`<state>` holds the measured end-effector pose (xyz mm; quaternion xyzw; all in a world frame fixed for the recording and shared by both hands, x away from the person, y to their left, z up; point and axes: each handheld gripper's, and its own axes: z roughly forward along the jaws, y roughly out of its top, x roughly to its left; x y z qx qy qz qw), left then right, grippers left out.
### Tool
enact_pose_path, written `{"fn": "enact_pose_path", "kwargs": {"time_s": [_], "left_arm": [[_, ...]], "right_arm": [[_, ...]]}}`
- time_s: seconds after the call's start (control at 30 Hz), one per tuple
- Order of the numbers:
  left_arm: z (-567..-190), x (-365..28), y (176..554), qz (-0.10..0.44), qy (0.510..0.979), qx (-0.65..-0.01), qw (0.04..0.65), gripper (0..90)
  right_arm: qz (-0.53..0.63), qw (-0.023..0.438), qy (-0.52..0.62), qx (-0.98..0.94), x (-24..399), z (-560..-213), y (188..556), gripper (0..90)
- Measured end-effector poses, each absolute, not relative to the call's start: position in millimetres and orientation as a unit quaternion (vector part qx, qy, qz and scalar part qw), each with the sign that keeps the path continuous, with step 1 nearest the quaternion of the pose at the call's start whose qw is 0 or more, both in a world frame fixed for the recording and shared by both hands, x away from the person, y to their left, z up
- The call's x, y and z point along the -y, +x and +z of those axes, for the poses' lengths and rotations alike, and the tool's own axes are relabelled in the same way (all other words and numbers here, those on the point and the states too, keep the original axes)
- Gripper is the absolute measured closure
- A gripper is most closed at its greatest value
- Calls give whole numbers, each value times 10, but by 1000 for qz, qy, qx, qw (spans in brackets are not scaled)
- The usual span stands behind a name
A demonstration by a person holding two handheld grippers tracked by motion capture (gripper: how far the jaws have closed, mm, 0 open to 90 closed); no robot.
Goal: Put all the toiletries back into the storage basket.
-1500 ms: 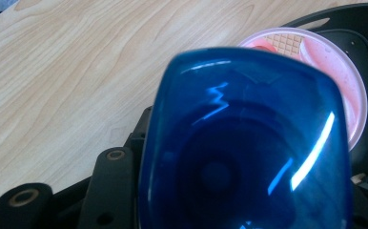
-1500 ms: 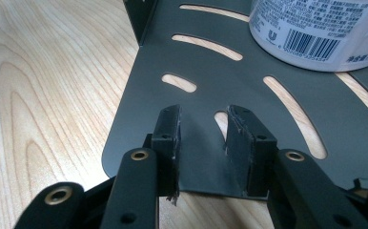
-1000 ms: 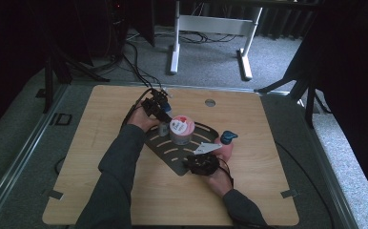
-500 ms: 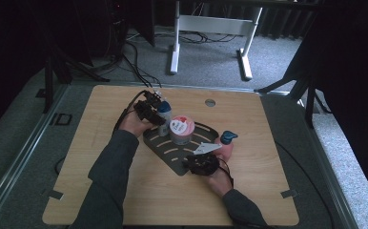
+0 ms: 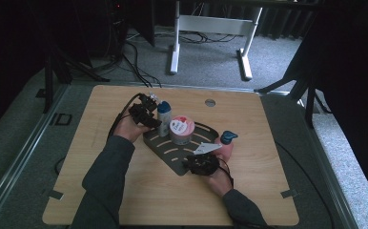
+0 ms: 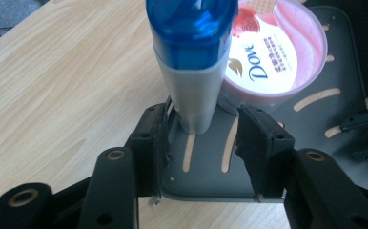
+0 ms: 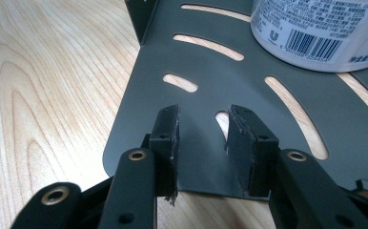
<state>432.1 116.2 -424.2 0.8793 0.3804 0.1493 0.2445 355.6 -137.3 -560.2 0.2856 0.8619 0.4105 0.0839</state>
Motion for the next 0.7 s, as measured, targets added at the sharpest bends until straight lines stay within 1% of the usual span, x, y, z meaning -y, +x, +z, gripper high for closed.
{"fn": "enact_pose_path", "kwargs": {"time_s": [0.1,0.17,0.2,0.33,0.53,0.57,0.63,0.7], "left_arm": [[-4284,-1156,4276,146,879,-380,250,577],[-4327,-1135,4240,142,882,-376,247,616],[-4350,-1119,4216,145,883,-372,247,616],[-4464,-1049,4136,141,888,-361,249,668],[-4655,-955,4081,125,895,-351,247,716],[-4714,-924,4058,121,895,-350,247,739],[-4740,-906,4044,119,897,-347,247,749],[-4787,-867,4014,114,900,-342,246,778]], "right_arm": [[410,84,286,-862,1374,-5602,3556,645],[410,84,286,-862,1373,-5602,3556,645],[410,84,286,-862,1373,-5602,3556,645],[410,84,285,-862,1374,-5602,3556,645],[410,84,286,-862,1374,-5600,3556,645],[409,84,285,-863,1374,-5601,3556,645],[410,84,285,-862,1374,-5601,3556,645],[410,84,286,-862,1374,-5601,3556,645]]}}
